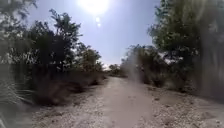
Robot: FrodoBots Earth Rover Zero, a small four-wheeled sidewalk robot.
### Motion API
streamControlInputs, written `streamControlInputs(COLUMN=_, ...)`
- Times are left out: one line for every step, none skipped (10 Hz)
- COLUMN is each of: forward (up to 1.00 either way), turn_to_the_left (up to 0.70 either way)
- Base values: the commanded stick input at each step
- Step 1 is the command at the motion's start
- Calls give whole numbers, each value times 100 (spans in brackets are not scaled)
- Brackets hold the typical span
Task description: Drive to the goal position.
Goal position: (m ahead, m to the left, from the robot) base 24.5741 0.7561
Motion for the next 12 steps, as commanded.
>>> streamControlInputs(forward=4, turn_to_the_left=4)
streamControlInputs(forward=4, turn_to_the_left=4)
streamControlInputs(forward=4, turn_to_the_left=4)
streamControlInputs(forward=4, turn_to_the_left=4)
streamControlInputs(forward=4, turn_to_the_left=4)
streamControlInputs(forward=4, turn_to_the_left=4)
streamControlInputs(forward=4, turn_to_the_left=4)
streamControlInputs(forward=4, turn_to_the_left=4)
streamControlInputs(forward=4, turn_to_the_left=4)
streamControlInputs(forward=4, turn_to_the_left=4)
streamControlInputs(forward=4, turn_to_the_left=4)
streamControlInputs(forward=4, turn_to_the_left=4)
